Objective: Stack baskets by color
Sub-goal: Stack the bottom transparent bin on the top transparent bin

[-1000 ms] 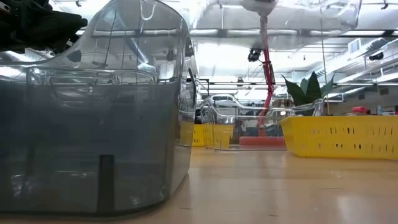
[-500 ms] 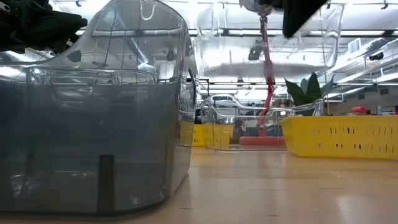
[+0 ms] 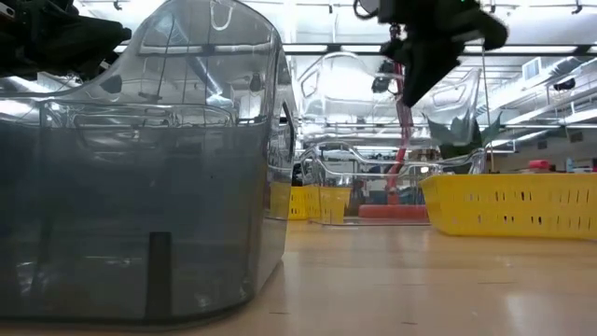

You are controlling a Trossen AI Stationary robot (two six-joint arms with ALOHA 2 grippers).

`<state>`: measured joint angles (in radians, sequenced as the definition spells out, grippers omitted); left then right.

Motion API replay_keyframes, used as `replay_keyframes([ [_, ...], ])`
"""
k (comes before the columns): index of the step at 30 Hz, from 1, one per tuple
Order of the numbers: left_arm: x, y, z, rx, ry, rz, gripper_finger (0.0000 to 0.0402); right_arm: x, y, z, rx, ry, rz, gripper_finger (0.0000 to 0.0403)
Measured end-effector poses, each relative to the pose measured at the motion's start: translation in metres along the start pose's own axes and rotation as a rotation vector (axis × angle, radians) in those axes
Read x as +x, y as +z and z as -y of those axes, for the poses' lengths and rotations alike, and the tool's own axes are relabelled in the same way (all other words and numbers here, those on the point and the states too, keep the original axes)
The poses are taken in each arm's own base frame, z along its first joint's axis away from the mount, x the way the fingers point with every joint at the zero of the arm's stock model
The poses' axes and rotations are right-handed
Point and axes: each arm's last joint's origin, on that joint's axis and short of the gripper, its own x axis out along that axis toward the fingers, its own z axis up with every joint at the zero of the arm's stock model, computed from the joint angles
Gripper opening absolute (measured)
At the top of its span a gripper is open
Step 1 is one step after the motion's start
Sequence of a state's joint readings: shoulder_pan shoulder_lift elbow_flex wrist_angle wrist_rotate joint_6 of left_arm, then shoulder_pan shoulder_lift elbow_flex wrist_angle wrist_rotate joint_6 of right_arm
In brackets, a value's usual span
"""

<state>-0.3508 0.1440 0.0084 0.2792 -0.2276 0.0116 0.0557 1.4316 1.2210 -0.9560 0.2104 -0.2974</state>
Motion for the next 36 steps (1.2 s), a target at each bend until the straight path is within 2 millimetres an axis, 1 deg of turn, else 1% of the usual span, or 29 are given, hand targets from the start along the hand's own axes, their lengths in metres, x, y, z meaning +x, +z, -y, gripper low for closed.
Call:
replay_keyframes([
  [5,0.000,0.000,0.000,0.000,0.000,0.000,0.0028,0.016,-0.007,0.008,0.033,0.045,-0.003,0.0003],
  [8,0.000,0.000,0.000,0.000,0.000,0.001,0.0031,0.023,-0.010,0.008,0.047,0.052,0.011,0.0005],
  [11,0.000,0.000,0.000,0.000,0.000,0.001,0.0036,0.031,-0.015,0.007,0.058,0.055,0.000,0.0017],
  [15,0.000,0.000,0.000,0.000,0.000,0.001,0.0034,0.035,-0.017,0.007,0.092,0.052,0.005,0.0048],
  [23,0.000,0.000,0.000,0.000,0.000,0.001,0.0026,0.036,-0.017,0.010,0.253,0.082,0.022,0.0120],
  [28,0.000,0.000,0.000,0.000,0.000,0.000,0.0033,0.036,-0.016,0.008,0.267,0.089,0.023,0.0152],
  [33,0.000,0.000,0.000,0.000,0.000,0.000,0.0036,0.036,-0.014,0.009,0.273,0.076,0.048,0.0149],
  [36,0.000,0.000,0.000,0.000,0.000,0.001,0.0033,0.036,-0.014,0.012,0.277,0.055,0.046,0.0127],
])
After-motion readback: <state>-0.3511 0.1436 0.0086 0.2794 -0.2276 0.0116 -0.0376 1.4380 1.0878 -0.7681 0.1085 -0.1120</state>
